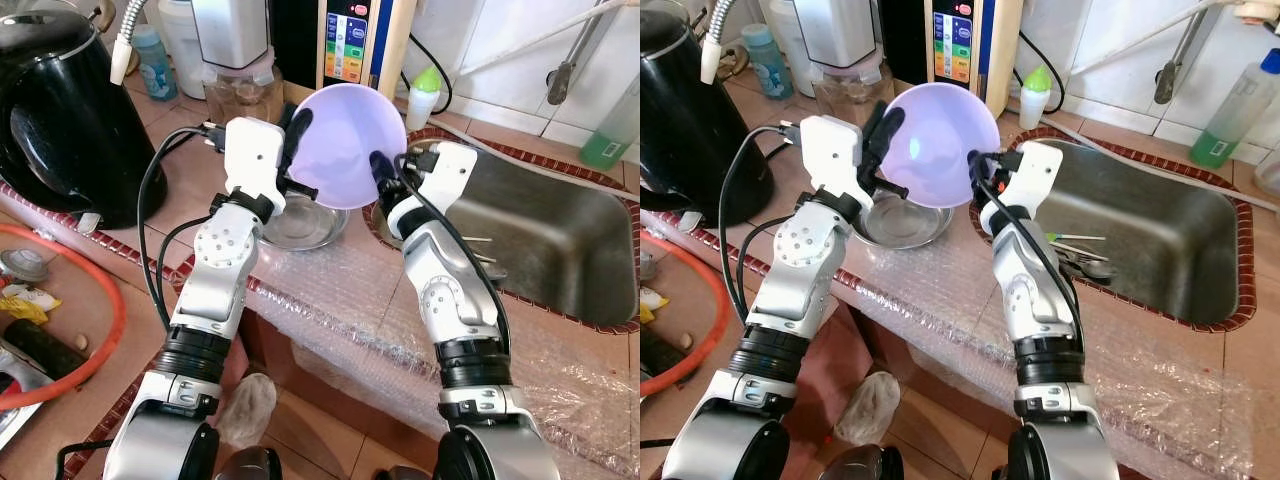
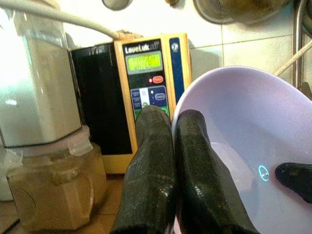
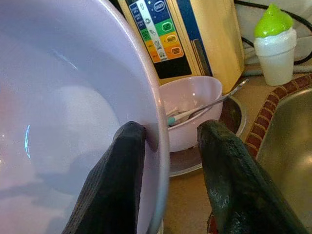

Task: Kitchen organization

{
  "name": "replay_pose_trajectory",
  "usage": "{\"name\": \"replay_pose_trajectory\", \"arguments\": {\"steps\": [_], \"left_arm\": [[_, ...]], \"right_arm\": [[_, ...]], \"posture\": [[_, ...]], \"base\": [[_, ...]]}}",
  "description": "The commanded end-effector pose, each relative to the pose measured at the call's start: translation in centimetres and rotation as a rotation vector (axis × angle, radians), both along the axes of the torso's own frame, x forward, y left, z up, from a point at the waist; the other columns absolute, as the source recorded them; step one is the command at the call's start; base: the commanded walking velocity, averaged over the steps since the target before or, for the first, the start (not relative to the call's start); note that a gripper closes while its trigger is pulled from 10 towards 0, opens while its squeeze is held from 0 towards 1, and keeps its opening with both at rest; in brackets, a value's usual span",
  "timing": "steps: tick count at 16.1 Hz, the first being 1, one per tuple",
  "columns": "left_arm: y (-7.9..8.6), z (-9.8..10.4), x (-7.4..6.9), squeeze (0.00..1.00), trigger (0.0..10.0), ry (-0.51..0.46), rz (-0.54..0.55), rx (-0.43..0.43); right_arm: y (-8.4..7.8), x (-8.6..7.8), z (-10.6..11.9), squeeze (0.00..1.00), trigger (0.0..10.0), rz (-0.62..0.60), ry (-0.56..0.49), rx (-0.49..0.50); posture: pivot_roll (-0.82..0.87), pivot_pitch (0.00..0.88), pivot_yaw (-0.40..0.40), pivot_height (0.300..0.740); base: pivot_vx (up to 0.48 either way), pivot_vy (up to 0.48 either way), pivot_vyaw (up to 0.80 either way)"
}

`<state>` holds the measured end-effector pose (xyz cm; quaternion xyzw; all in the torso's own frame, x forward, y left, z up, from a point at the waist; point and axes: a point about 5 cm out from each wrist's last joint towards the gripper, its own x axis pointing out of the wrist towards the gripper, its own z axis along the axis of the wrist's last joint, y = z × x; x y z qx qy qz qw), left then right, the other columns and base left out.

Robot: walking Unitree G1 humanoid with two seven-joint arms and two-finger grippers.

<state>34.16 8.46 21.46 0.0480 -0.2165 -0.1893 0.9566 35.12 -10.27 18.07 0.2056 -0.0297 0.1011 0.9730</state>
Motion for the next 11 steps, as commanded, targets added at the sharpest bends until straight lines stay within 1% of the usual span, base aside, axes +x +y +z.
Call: {"name": "replay_pose_trajectory", "arguments": {"steps": [1,3,7,10,11], "left_arm": [[-0.4,0.9,-0.3,0.0,0.0,-0.066,-0.021,0.017],[-0.7,0.8,-0.5,0.0,0.0,-0.085,-0.034,0.044],[-0.8,0.7,-0.5,0.0,0.0,-0.086,-0.031,0.043],[-0.8,0.5,-0.4,0.0,0.0,-0.083,-0.032,0.063],[-0.8,0.5,-0.3,0.0,4.3,-0.083,-0.031,0.077]], "right_arm": [[-1.1,0.3,-0.5,0.0,0.0,-0.053,0.062,0.013],[-1.2,0.4,-0.4,0.0,0.0,-0.055,0.074,0.023],[-1.9,0.4,-0.6,0.0,0.0,-0.07,0.085,0.01],[-2.3,0.5,-0.6,0.0,0.0,-0.082,0.088,0.006],[-2.4,0.5,-0.6,0.0,0.0,-0.086,0.088,0.006]], "posture": [[-0.02,0.033,-0.002,0.74],[-0.02,0.032,-0.003,0.74],[-0.02,0.038,-0.005,0.74],[-0.02,0.038,-0.003,0.74],[-0.02,0.038,-0.003,0.74]], "base": [[0.0,0.0,0.0],[0.0,0.0,0.0],[0.0,0.0,0.0],[0.0,0.0,0.0],[0.0,0.0,0.0]]}}
